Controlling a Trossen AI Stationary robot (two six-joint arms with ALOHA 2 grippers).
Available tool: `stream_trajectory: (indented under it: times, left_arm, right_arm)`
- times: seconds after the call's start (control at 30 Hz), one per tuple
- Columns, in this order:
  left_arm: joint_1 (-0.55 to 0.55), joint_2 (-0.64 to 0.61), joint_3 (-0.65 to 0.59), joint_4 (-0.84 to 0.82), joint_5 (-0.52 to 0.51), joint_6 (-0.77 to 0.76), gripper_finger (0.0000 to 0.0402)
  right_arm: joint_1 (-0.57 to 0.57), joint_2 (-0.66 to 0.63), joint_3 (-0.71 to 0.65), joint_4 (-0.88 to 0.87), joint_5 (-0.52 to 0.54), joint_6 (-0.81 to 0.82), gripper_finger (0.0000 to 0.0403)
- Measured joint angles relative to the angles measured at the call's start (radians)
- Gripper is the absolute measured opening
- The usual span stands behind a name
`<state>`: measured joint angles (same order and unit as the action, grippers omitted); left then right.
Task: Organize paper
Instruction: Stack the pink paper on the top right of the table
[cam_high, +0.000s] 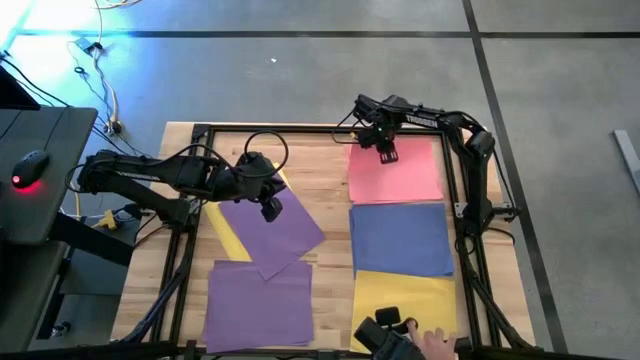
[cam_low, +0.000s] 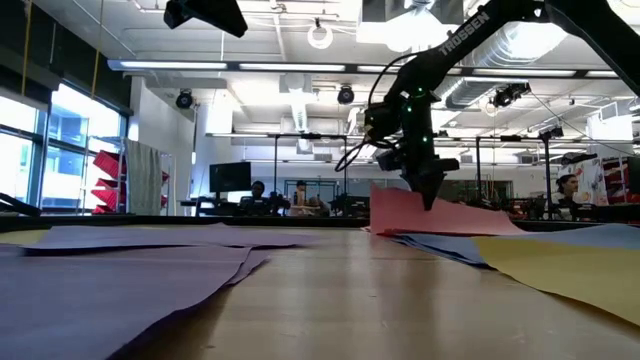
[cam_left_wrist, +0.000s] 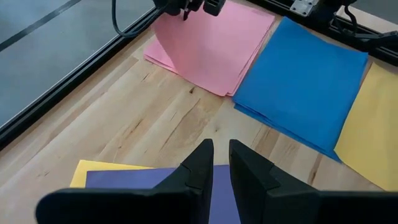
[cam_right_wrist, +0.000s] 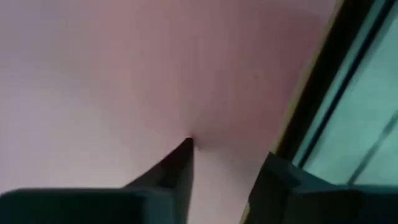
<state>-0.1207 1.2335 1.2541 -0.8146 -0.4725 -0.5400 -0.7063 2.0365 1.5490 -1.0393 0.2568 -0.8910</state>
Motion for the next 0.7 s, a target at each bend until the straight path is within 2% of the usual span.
stream_trajectory:
  times: [0.17, 0.3, 0.37, 0.43, 0.53, 0.57, 0.6, 0.7]
  left_arm:
    - [0.0, 0.0, 0.0, 0.0, 0.0, 0.0, 0.0031]
    - [0.0, 0.0, 0.0, 0.0, 0.0, 0.007, 0.0031]
    - [0.0, 0.0, 0.0, -0.001, 0.0, 0.01, 0.0031]
    - [0.0, 0.0, 0.0, -0.002, 0.0, 0.01, 0.0031]
    - [0.0, 0.0, 0.0, -0.006, -0.008, 0.01, 0.0031]
    - [0.0, 0.0, 0.0, -0.008, -0.009, 0.01, 0.0031]
    - [0.0, 0.0, 0.0, -0.009, -0.01, 0.01, 0.0031]
    - [0.0, 0.0, 0.0, -0.012, -0.012, 0.011, 0.0031]
  right_arm:
    - [0.0, -0.015, 0.0, -0.03, 0.14, 0.073, 0.0182]
    - [-0.003, -0.053, 0.0, -0.053, 0.207, 0.156, 0.0187]
    - [-0.007, -0.081, 0.0, -0.076, 0.186, 0.235, 0.0182]
    - [-0.017, -0.11, 0.001, -0.11, 0.069, 0.35, 0.0174]
    - [-0.049, -0.141, -0.025, -0.123, -0.319, 0.497, 0.0148]
    - [-0.053, -0.152, -0.049, -0.109, -0.413, 0.533, 0.0135]
    - [-0.053, -0.161, -0.076, -0.1, -0.456, 0.562, 0.0121]
    - [-0.021, -0.175, -0.174, -0.085, -0.487, 0.604, 0.0068]
